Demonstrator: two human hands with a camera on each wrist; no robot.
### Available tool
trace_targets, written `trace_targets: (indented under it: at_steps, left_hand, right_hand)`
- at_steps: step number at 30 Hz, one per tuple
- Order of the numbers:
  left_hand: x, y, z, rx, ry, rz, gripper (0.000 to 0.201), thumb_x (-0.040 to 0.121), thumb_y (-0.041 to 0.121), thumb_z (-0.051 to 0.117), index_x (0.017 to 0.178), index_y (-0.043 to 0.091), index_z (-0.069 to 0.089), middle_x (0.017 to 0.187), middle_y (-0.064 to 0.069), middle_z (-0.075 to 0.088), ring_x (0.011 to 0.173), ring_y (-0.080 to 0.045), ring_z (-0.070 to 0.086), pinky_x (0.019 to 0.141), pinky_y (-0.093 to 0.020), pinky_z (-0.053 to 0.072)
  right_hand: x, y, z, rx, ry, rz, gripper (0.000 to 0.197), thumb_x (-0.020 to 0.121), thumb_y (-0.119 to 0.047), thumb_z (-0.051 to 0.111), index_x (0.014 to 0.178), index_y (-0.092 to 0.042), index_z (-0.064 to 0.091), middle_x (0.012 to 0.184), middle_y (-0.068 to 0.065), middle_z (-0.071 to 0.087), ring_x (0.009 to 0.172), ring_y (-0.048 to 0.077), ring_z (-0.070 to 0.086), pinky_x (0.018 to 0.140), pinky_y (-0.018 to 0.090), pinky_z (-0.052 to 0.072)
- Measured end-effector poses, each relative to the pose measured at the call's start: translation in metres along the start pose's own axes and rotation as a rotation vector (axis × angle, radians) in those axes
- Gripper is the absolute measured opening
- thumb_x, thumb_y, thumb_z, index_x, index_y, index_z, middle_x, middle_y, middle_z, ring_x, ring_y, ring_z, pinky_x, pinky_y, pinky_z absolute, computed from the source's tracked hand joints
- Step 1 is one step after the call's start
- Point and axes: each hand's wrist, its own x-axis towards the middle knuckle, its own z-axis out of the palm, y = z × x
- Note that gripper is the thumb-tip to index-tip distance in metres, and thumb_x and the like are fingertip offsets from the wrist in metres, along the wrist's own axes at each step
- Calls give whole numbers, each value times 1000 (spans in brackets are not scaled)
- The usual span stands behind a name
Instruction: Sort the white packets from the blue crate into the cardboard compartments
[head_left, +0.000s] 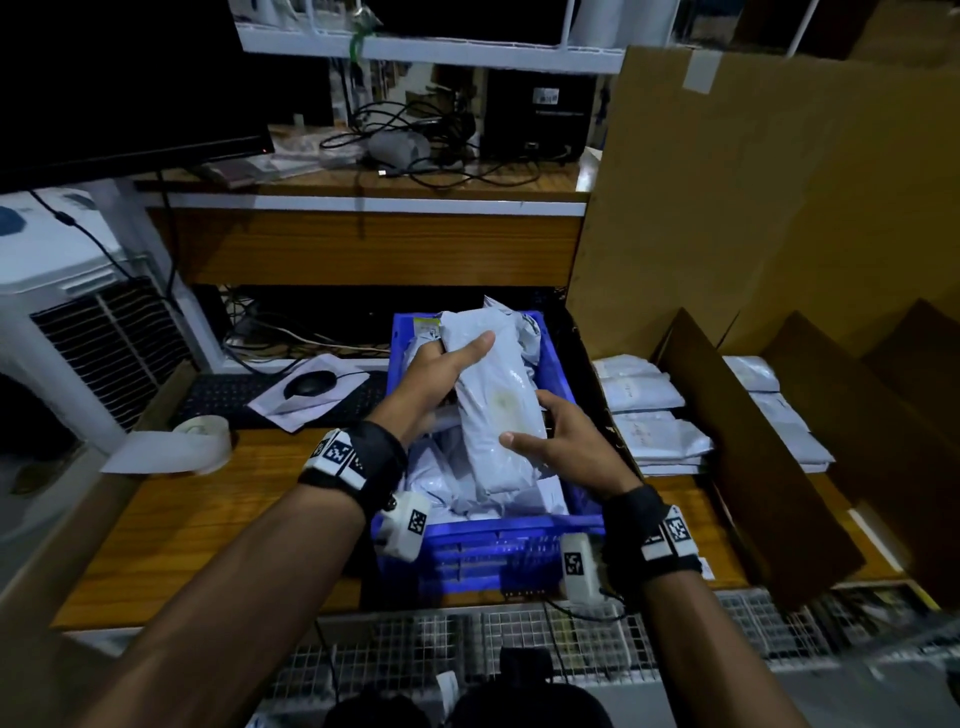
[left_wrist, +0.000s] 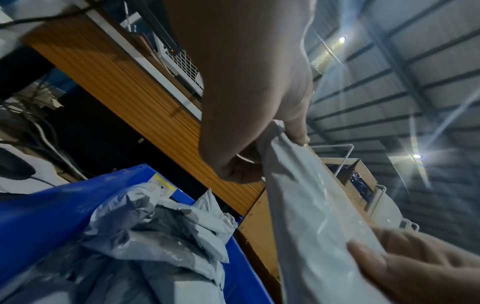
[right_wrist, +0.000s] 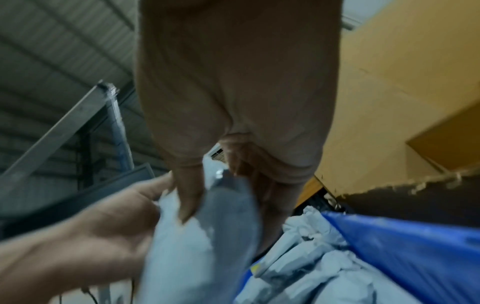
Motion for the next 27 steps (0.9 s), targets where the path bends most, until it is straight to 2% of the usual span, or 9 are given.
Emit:
trace_targets:
  at_steps: [4,7,10,13,15,17,20,24,27]
  left_hand:
    - [2,5,-1,-100,-51,142,44,91,22,83,130,4,71,127,-16,75,120,-35,71,102,-50,58]
    - [1,10,0,-63,-79,269,49,82,14,89,126,-1,71,125,-20,74,118,-37,70,105,-58,55]
    - [-10,11,5,69,-141,335,53,77,-5,88,125,0,65,117,-8,77,112,-24,72,96,-46,59]
    - [-26,6,8,204,-309,392,54,79,-18,80,125,-1,58,132,-2,70,124,-18,66,99,-37,56]
    - [-31,-1,2,372,-404,464,47,85,-8,80,127,4,63,157,-2,51,152,-19,43,116,-37,42]
    - [-31,-6,-7,501,-402,469,44,91,0,76,130,21,69,170,2,31,161,-7,19,123,-28,31]
    - [-37,-13,-20,546,-373,384,67,95,-10,68,138,40,67,173,13,19,159,2,12,121,-14,30]
    - [-48,-19,-27,284,-304,198,49,101,-11,56,136,21,70,150,7,62,143,-16,54,103,-26,52]
    - [-54,-19,-31,136,-151,100,44,105,-2,43,126,20,73,140,-2,69,126,-25,68,86,-36,60]
  right_hand:
    - [6,14,-11,-203,203,9,52,84,-57,78,124,-28,64,113,-6,76,102,16,74,90,51,62]
    - [11,11,-12,-106,417,202,72,83,-87,56,111,-21,64,114,7,74,98,26,73,92,51,61]
    - [10,-5,-8,456,205,432,79,92,-79,52,119,-6,64,120,19,70,104,35,73,101,51,59]
    - [12,-17,-6,759,162,356,73,96,-61,68,128,5,64,127,37,64,99,31,67,89,42,65]
    - [13,-26,-7,789,215,304,37,108,-31,60,120,4,64,98,18,78,63,11,69,66,28,65]
    - [15,-25,-12,778,238,250,21,108,-15,56,117,3,63,79,3,73,46,4,60,66,25,64]
    - [15,-23,-13,659,255,171,10,106,-9,59,107,-3,67,94,9,75,72,11,70,79,32,63]
    - [19,-23,-6,587,350,113,17,105,-4,56,120,0,63,122,19,74,107,33,69,98,50,56]
    - [19,-18,-1,576,384,102,22,104,-4,58,126,1,61,129,21,71,120,40,68,106,57,52]
